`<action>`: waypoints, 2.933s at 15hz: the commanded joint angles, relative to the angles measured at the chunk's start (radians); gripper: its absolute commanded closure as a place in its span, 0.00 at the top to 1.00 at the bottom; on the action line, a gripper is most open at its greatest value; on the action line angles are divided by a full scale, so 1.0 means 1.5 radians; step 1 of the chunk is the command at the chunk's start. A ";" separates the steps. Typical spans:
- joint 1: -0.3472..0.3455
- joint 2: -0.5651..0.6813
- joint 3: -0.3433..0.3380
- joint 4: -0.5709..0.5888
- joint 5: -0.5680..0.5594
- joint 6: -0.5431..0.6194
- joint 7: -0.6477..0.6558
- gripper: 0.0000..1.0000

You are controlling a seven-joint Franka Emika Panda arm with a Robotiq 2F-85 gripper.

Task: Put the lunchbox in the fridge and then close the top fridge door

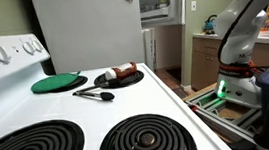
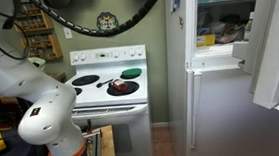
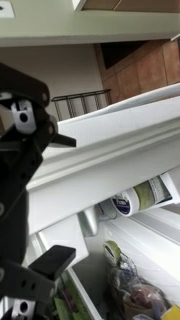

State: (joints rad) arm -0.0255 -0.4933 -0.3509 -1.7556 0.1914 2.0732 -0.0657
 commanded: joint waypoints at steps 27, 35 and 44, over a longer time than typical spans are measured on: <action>0.003 0.115 -0.073 0.020 0.169 0.036 -0.491 1.00; 0.007 0.100 -0.086 0.076 0.244 -0.230 -0.491 1.00; -0.020 0.103 -0.080 0.130 0.339 -0.449 -0.502 1.00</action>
State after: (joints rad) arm -0.0215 -0.3584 -0.4591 -1.6033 0.6608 1.4456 -0.7912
